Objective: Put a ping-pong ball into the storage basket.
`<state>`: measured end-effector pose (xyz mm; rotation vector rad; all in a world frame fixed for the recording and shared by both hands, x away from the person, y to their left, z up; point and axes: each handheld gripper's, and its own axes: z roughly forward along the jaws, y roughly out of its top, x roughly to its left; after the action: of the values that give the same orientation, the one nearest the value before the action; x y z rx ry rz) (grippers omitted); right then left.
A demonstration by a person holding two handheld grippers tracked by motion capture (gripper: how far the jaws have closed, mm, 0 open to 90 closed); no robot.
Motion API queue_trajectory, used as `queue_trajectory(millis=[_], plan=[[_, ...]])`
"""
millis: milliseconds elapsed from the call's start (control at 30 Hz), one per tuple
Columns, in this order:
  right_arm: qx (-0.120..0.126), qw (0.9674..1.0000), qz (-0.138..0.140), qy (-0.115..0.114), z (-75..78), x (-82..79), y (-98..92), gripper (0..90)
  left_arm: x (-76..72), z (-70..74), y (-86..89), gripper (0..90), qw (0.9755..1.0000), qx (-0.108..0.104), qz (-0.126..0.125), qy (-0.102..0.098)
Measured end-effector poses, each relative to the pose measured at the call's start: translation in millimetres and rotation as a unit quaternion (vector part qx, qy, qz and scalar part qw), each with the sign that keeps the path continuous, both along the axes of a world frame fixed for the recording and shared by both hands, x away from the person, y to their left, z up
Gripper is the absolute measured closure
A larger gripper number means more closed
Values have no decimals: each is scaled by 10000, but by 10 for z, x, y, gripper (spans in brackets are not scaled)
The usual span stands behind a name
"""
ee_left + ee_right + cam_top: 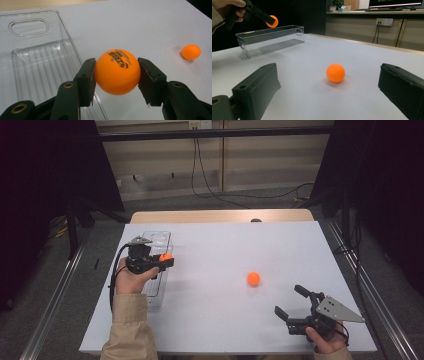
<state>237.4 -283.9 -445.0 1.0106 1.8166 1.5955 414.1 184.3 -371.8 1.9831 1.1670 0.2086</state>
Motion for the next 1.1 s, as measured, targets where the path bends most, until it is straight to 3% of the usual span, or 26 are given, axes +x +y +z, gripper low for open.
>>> queue_trajectory(millis=[1100], plan=[[2, 10000, 7, 4, 2, -1, 1, 23, -3, 10, 160, 509, 9996, 28, 272, -66]])
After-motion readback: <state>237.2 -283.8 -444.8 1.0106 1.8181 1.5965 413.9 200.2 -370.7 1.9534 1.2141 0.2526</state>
